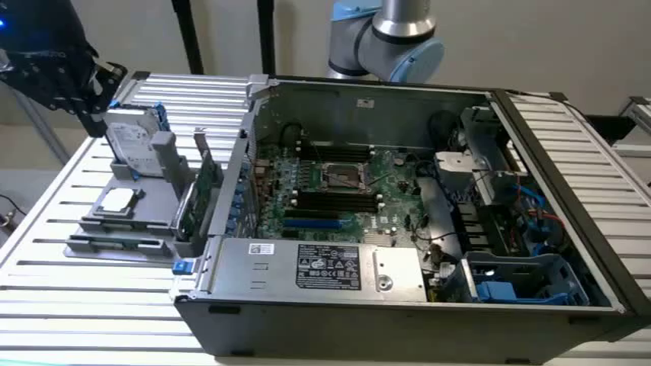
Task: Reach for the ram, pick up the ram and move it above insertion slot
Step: 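Reach for the ram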
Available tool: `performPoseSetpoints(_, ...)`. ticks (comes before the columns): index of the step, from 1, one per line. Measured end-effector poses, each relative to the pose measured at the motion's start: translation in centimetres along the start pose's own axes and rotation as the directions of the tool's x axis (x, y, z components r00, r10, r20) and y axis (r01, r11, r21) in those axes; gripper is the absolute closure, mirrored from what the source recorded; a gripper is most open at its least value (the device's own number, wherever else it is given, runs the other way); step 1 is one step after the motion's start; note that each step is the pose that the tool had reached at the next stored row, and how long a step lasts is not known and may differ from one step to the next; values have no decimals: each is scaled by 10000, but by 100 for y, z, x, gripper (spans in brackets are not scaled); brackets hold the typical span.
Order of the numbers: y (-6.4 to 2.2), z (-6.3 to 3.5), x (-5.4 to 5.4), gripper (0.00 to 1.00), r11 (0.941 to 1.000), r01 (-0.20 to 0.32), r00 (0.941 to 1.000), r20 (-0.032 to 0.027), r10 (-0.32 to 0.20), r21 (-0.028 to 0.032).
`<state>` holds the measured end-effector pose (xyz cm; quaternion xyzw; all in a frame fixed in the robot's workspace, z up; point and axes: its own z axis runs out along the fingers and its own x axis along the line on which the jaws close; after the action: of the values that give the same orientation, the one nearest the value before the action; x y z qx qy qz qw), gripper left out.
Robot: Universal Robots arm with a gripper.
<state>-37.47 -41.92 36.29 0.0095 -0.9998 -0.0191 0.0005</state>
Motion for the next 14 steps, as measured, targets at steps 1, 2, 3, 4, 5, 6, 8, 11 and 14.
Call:
performPoseSetpoints(1, 0, 0, 0, 90, 10000, 0, 10000, 1, 0, 0)
performPoseSetpoints(2, 0, 0, 0, 90, 10000, 1, 10000, 1, -1, 0)
performPoseSetpoints(3, 0, 0, 0, 90, 10000, 0, 10000, 1, 0, -1)
performPoseSetpoints(4, 0, 0, 0, 90, 10000, 0, 10000, 0, 0, 0)
performPoseSetpoints(5, 0, 0, 0, 90, 10000, 0, 10000, 1, 0, 0)
performPoseSetpoints(6, 0, 0, 0, 90, 10000, 0, 10000, 1, 0, 0)
performPoseSetpoints(8, 0, 0, 0, 90, 10000, 0, 10000, 0, 0, 0)
performPoseSetpoints(11, 0, 0, 0, 90, 10000, 1, 10000, 1, -1, 0)
performPoseSetpoints(14, -50, 4, -10, 90, 10000, -1, 10000, -4, 1, 0)
